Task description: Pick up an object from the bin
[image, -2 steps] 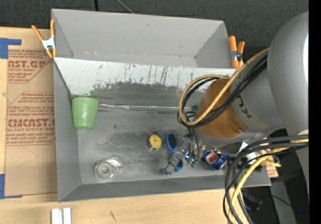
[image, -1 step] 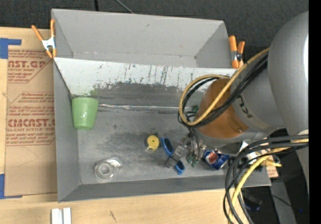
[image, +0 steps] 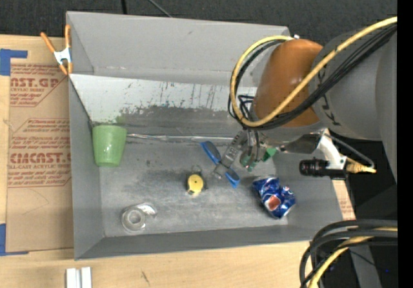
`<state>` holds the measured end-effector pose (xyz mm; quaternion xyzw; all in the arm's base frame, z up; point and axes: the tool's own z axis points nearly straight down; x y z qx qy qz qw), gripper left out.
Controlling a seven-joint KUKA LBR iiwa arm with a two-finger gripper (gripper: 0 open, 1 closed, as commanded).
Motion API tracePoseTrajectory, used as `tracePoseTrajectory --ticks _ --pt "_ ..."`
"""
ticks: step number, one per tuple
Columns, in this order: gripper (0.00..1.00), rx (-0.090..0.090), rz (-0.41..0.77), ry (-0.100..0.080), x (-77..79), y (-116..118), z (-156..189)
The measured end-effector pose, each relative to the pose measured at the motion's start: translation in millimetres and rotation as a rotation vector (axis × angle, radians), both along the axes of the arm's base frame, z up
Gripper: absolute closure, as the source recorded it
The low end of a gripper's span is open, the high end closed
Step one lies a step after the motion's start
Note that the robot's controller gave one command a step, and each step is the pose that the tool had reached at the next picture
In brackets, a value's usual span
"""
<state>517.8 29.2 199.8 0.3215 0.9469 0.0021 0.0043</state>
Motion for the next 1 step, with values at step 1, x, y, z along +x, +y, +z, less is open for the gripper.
tracePoseTrajectory --ticks 1 --pt "1.0 -0.002 0.007 0.007 -15.5 -22.5 28.0"
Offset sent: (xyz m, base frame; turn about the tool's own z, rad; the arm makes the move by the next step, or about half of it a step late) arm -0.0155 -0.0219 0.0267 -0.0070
